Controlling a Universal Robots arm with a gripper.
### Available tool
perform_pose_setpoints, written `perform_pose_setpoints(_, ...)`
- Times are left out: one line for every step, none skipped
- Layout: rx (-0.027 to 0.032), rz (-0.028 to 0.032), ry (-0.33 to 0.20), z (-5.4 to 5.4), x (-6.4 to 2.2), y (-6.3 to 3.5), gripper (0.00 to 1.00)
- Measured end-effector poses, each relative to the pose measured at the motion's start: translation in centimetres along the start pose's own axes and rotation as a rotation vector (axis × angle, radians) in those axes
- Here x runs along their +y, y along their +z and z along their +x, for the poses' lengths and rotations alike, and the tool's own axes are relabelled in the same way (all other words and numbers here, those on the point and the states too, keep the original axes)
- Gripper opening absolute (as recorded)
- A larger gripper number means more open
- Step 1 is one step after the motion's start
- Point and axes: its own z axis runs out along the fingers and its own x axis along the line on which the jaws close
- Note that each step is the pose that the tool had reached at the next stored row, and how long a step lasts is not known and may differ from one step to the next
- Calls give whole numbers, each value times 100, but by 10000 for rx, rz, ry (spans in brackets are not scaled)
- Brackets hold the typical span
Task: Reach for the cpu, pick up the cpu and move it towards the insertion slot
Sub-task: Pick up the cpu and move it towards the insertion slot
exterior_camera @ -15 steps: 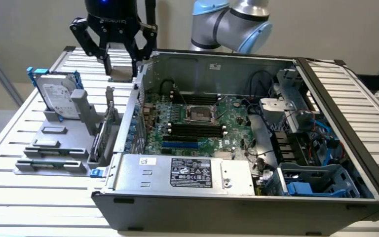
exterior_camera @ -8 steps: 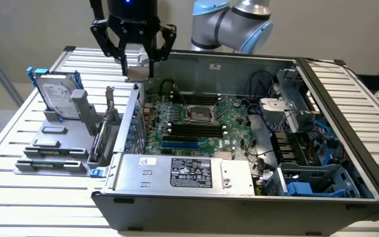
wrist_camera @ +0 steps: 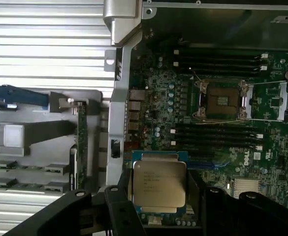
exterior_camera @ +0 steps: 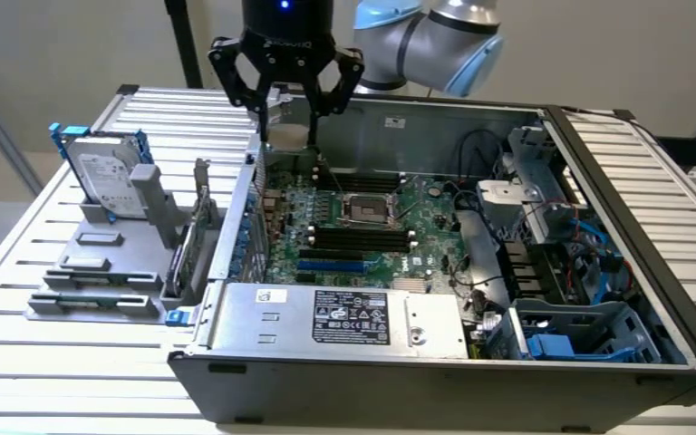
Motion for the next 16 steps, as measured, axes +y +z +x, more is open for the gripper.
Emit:
perform_pose_setpoints(0,-1,-1,-45,-1,4,54)
perform_pose_setpoints(0,-1,0,-89,-1,8,54)
perform_pose_setpoints(-1,-2,0,-138,-2,14,54)
perform_pose_setpoints(0,-1,-1,-184,0,20,54)
perform_pose_setpoints(0,-1,-1,-231,3,27,54)
perform_pose_setpoints(0,-1,-1,-276,8,35,54)
perform_pose_setpoints(1,0,-1,-322,14,42,54)
perform_pose_setpoints(0,0,-2,-366,22,51,54)
perform_pose_setpoints(0,-1,-1,-413,31,60,54)
perform_pose_setpoints(0,-1,-1,-461,43,69,54)
perform_pose_setpoints(-1,-1,0,-507,54,78,54)
perform_pose_setpoints(0,-1,-2,-553,66,85,54)
perform_pose_setpoints(0,-1,-1,-598,82,92,54)
perform_pose_setpoints(-3,0,0,-639,100,98,54)
perform_pose_setpoints(-6,0,-1,-678,120,104,54)
perform_pose_setpoints(-12,1,-2,-714,142,109,54)
